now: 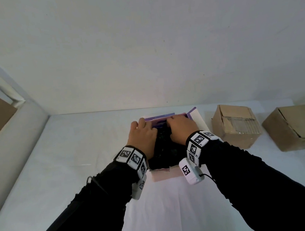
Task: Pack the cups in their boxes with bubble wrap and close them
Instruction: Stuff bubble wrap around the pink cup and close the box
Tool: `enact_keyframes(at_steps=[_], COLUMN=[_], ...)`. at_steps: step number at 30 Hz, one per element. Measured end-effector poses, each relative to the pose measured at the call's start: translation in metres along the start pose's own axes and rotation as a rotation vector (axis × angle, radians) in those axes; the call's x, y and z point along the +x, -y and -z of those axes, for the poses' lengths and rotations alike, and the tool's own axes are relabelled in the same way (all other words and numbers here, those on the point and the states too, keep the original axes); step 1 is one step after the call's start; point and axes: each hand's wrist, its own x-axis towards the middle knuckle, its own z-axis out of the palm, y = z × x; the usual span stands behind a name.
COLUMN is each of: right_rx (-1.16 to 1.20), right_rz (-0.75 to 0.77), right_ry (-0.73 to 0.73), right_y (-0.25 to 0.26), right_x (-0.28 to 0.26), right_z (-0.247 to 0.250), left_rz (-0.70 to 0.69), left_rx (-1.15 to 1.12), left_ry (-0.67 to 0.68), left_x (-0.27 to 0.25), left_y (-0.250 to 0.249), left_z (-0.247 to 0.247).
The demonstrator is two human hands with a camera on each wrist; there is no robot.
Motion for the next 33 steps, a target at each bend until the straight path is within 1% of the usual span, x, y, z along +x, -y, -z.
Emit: enact_keyframes(at_steps=[1, 2, 3, 4, 6, 7, 9, 10, 11, 12, 13, 14, 15, 17, 19, 22, 25, 28, 30, 32, 33], right_rx=[-0.06, -0.135, -0.191, -0.205, -0.154, -0.116, 0.013, 0.107, 0.181, 0.214, 0.196, 0.147, 0.091, 0.026, 0.045, 0.027, -0.058, -0.129, -0.066, 0.083, 0.14], right_rz=[0.015, 0.016, 0.013, 0.005, -0.005, 0.014, 0.104, 0.153, 0.191, 0.215, 0.221, 0.227, 0.241, 0.272, 0.289, 0.28, 0.226, 0.203, 0.178, 0.168, 0.188], right_ry=[-0.064, -0.08, -0.058, -0.019, 0.039, 0.02, -0.109, -0.15, -0.145, -0.099, -0.035, 0.013, 0.03, 0.016, -0.018, -0.087, -0.041, 0.006, 0.084, 0.18, 0.169], right_y=[-0.001, -0.002, -0.001, -0.001, -0.003, -0.005, -0.008, -0.008, -0.008, -0.008, -0.008, -0.008, -0.01, -0.014, -0.017, -0.018, -0.015, -0.008, 0.001, 0.01, 0.013], right_x=[-0.003, -0.005, -0.005, -0.007, -0.009, -0.012, -0.023, -0.033, -0.043, -0.053, -0.063, -0.072, -0.079, -0.088, -0.094, -0.104, -0.114, -0.118, -0.12, -0.118, -0.114], right_z=[0.002, 0.004, 0.004, 0.005, 0.005, 0.006, 0.005, 0.004, 0.002, -0.001, -0.005, -0.01, -0.015, -0.024, -0.027, -0.029, -0.034, -0.034, -0.026, -0.008, 0.003], left_rz=[0.042, 0.072, 0.085, 0.084, 0.074, 0.069, 0.035, -0.003, -0.053, -0.105, -0.146, -0.163, -0.154, -0.117, -0.112, -0.118, -0.125, -0.145, -0.139, -0.118, -0.096], left_rx=[-0.009, -0.031, -0.058, -0.08, -0.12, -0.138, -0.141, -0.131, -0.114, -0.092, -0.081, -0.087, -0.098, -0.091, -0.063, -0.013, 0.055, 0.105, 0.108, 0.109, 0.122], left_ry=[-0.056, -0.084, -0.074, -0.031, 0.064, 0.09, 0.109, 0.104, 0.092, 0.073, 0.061, 0.057, 0.055, 0.036, 0.018, 0.045, 0.052, 0.067, 0.065, 0.018, -0.011], left_x=[-0.008, -0.016, -0.024, -0.031, -0.042, -0.046, -0.053, -0.056, -0.059, -0.062, -0.066, -0.069, -0.073, -0.079, -0.082, -0.08, -0.078, -0.075, -0.072, -0.072, -0.073], left_y=[0.0, -0.001, -0.003, -0.005, -0.008, -0.009, -0.009, -0.009, -0.01, -0.013, -0.016, -0.021, -0.025, -0.031, -0.031, -0.03, -0.027, -0.02, -0.014, -0.009, -0.007], left_z=[0.001, 0.0, -0.001, -0.003, -0.006, -0.006, -0.005, -0.004, -0.002, -0.002, -0.003, -0.006, -0.009, -0.018, -0.021, -0.02, -0.015, -0.012, -0.011, -0.008, -0.009])
